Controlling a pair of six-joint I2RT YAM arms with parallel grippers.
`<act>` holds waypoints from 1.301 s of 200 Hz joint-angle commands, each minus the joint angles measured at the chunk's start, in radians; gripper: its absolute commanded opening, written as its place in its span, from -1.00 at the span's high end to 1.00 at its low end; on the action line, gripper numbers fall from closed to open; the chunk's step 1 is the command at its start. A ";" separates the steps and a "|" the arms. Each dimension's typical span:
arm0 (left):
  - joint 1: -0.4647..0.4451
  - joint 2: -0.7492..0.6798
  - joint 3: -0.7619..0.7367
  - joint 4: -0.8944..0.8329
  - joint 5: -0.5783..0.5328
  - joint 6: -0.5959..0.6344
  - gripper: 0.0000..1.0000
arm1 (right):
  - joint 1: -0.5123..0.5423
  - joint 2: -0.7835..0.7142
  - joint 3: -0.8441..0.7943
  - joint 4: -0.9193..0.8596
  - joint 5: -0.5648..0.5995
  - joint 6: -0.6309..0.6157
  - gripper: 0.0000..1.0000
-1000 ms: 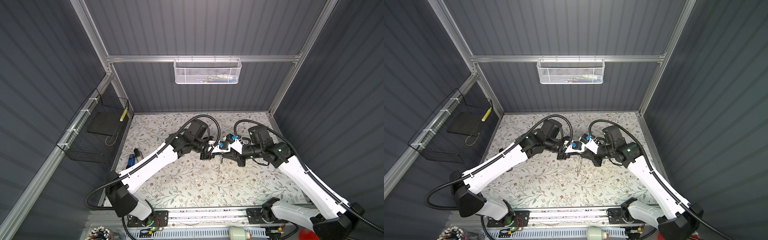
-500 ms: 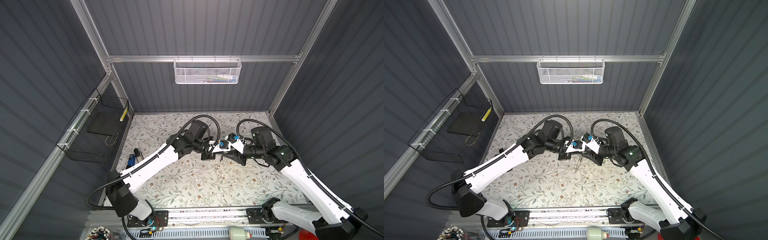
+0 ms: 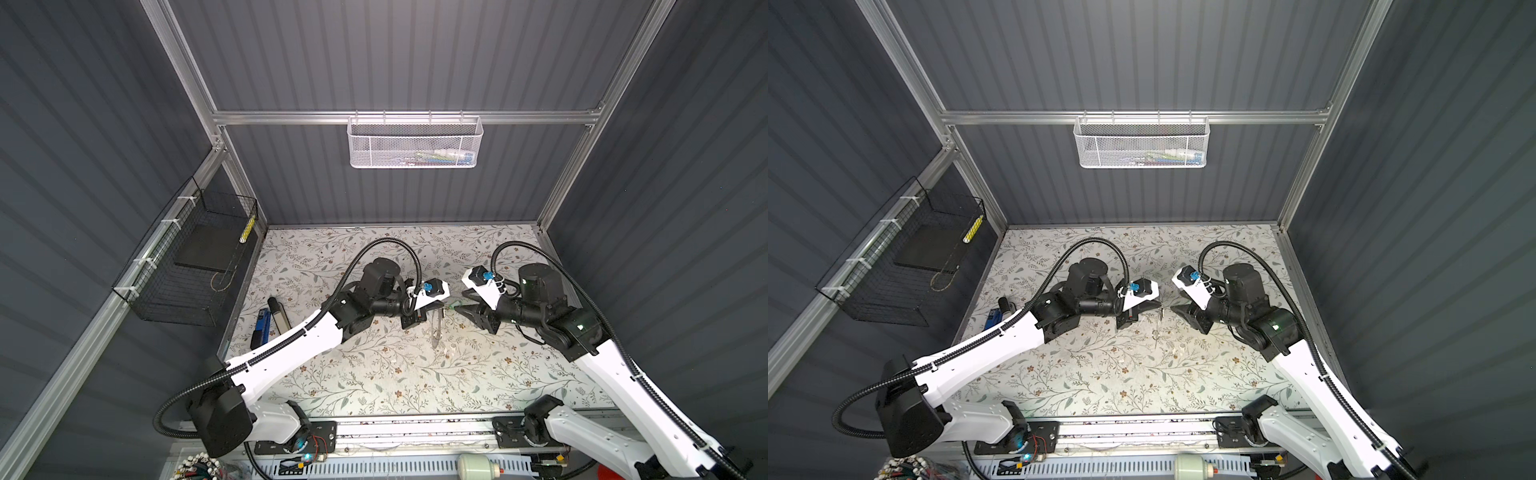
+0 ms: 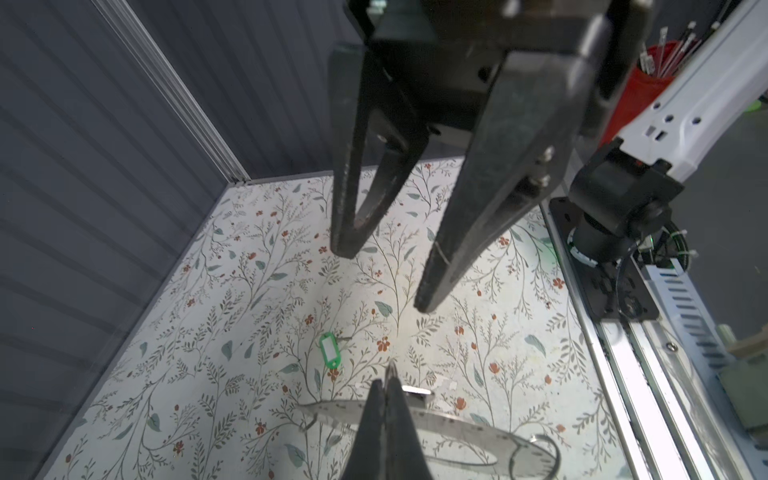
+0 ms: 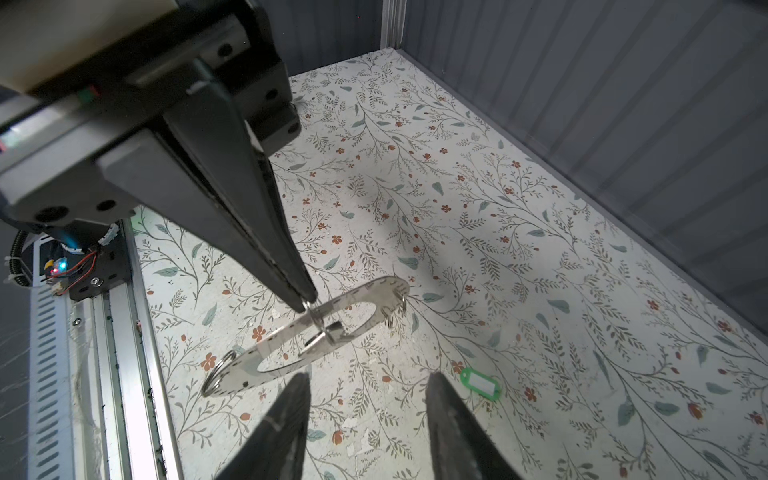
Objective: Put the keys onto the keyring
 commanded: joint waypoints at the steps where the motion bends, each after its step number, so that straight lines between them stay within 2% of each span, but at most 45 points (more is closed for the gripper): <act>1: 0.003 -0.040 -0.038 0.171 -0.008 -0.079 1.00 | -0.002 -0.025 -0.037 0.033 0.022 0.039 0.03; 24: 0.006 -0.057 -0.083 0.259 0.001 -0.121 1.00 | -0.003 -0.057 -0.080 0.081 0.007 0.048 0.02; 60: 0.006 -0.059 -0.133 0.399 0.006 -0.209 1.00 | -0.002 -0.121 -0.188 0.209 -0.082 0.053 0.01; 122: 0.006 -0.030 -0.123 0.436 0.044 -0.252 1.00 | 0.000 -0.098 -0.222 0.314 -0.097 0.097 0.02; 181: 0.006 -0.009 -0.111 0.446 0.041 -0.269 1.00 | 0.003 -0.058 -0.206 0.396 -0.127 0.123 0.13; 209: 0.005 -0.006 -0.103 0.447 0.038 -0.268 1.00 | 0.009 -0.050 -0.206 0.401 -0.125 0.128 0.25; 260: 0.006 -0.012 -0.101 0.457 0.053 -0.279 1.00 | 0.015 -0.047 -0.214 0.398 -0.106 0.128 0.61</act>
